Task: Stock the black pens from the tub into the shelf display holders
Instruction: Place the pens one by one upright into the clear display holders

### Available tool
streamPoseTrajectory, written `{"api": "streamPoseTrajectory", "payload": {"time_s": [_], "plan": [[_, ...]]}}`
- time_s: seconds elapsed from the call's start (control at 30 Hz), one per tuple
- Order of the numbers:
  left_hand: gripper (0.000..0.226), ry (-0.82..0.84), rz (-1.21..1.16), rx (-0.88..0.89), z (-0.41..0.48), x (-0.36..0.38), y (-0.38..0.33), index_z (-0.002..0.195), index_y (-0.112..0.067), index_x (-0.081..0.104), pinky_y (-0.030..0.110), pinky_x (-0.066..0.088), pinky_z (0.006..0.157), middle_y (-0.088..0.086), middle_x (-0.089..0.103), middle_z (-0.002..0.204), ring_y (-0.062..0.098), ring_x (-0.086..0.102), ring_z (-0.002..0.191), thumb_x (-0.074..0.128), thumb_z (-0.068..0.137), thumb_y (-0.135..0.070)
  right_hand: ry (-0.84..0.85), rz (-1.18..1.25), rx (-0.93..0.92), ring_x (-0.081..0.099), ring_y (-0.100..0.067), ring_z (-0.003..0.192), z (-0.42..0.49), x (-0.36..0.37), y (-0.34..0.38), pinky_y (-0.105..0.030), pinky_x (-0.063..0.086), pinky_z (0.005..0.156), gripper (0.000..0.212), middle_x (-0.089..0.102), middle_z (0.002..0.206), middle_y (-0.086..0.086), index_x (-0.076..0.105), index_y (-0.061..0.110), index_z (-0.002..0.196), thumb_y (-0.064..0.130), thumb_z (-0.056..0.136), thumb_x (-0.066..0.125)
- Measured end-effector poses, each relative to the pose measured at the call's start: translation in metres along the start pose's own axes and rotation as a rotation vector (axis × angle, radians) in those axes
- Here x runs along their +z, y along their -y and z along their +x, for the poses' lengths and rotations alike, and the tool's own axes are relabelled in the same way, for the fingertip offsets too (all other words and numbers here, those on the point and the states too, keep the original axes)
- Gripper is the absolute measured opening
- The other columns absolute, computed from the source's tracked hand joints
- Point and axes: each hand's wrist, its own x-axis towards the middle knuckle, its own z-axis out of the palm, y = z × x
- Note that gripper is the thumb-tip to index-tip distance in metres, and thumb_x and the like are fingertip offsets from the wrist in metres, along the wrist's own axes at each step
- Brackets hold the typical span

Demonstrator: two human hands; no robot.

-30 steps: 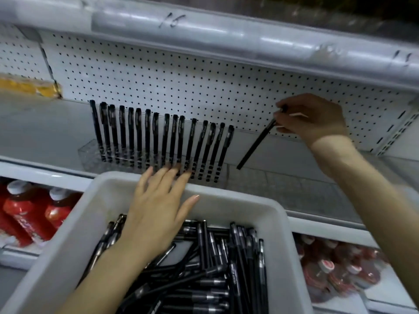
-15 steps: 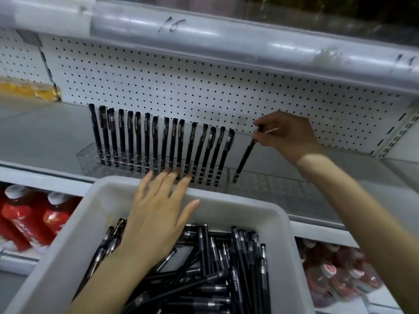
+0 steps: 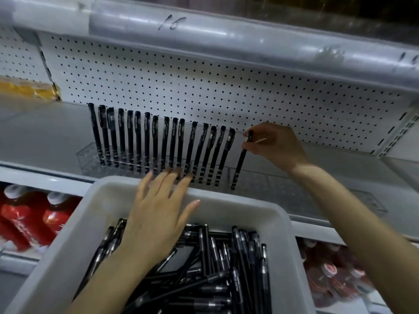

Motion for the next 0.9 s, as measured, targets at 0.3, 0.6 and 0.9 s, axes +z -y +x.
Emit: {"api": "streamPoseTrajectory", "payload": {"time_s": [0.3,0.6,0.9], "plan": [[0.062,0.001,0.000,0.002,0.000,0.001,0.000,0.131,-0.018,0.053,0.042,0.016,0.110,0.008,0.059,0.127,0.025,0.050,0.124,0.016,0.099,-0.055,0.021,-0.052,0.028,0.063,0.008,0.064,-0.006,0.004,-0.009,-0.009,0.050,0.066,0.020,0.067,0.081,0.011,0.065,0.020,0.087,0.012,0.074,0.078],[0.068,-0.008,-0.034,0.017,0.000,-0.003,-0.001,0.134,-0.015,0.049,0.040,0.008,0.112,0.012,0.053,0.134,0.027,0.043,0.130,0.009,0.097,-0.056,-0.041,-0.164,-0.049,0.064,-0.002,0.082,-0.058,-0.013,0.020,-0.012,0.052,0.075,0.025,0.067,0.091,0.006,0.065,0.020,0.098,0.021,0.076,0.076],[0.069,-0.012,-0.046,0.016,-0.002,-0.005,0.001,0.139,-0.017,0.042,0.041,0.006,0.115,0.010,0.047,0.140,0.025,0.034,0.135,0.009,0.094,-0.058,0.550,-0.360,0.083,0.061,0.002,0.071,-0.118,0.025,0.014,-0.018,0.051,0.070,0.022,0.069,0.079,0.012,0.070,0.026,0.087,0.037,0.070,0.078]]}}
